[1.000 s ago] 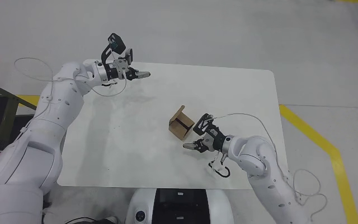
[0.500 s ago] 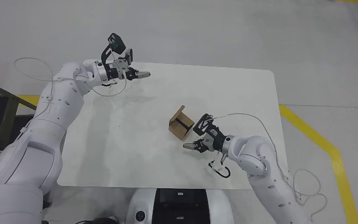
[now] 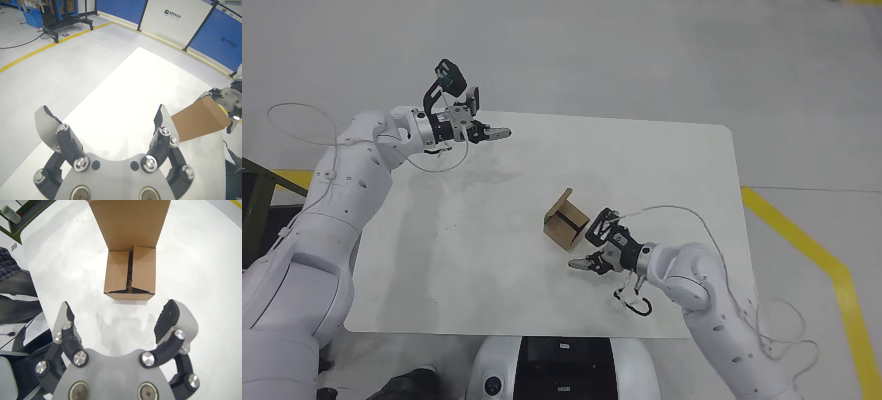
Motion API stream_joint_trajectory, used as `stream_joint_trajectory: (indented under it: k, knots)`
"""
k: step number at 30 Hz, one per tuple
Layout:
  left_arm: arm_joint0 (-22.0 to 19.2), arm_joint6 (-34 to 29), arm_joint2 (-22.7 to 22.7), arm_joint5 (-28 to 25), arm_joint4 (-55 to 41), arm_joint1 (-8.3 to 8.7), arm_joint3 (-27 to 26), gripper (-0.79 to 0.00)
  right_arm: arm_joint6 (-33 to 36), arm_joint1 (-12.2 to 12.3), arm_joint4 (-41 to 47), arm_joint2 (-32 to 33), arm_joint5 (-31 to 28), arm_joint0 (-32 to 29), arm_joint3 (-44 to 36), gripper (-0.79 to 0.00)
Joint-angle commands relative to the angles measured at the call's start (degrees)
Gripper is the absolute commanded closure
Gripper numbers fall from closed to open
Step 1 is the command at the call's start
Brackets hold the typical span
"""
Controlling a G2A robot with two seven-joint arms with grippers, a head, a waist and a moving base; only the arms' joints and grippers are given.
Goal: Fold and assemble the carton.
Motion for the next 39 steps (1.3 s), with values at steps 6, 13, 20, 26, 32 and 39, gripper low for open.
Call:
stream_joint_trajectory:
  k: [6,13,20,26,32,39]
  knots:
    - [0.81,-1.40,-0.36,1.16,8.27,0.62,-5.55,-0.785,-14.61,-0.07,-5.78,-2.10,-3.73,2.09,8.29,-0.785]
    - [1.23,1.48,2.89,-1.18,17.56,0.72,-10.81,-0.785,-28.85,-0.09,-11.71,-3.71,-6.41,4.30,14.04,-0.785]
    - [0.02,5.78,5.03,-1.18,16.83,1.22,-9.19,-0.785,-35.84,0.12,-14.88,-3.70,-7.29,4.98,16.80,-0.785]
    - [0.02,5.78,5.03,-1.18,16.83,1.22,-9.19,-0.785,-35.84,0.12,-14.88,-3.70,-7.29,4.98,16.80,-0.785]
    - [1.78,6.78,4.90,-1.18,14.96,1.47,-10.22,-0.785,-37.63,0.15,-17.45,-4.41,-5.69,5.17,19.62,-0.785]
    - [2.36,8.12,8.81,-1.18,15.16,2.59,-14.78,-0.785,-46.62,-0.14,-20.93,-6.09,-2.49,6.52,24.63,-0.785]
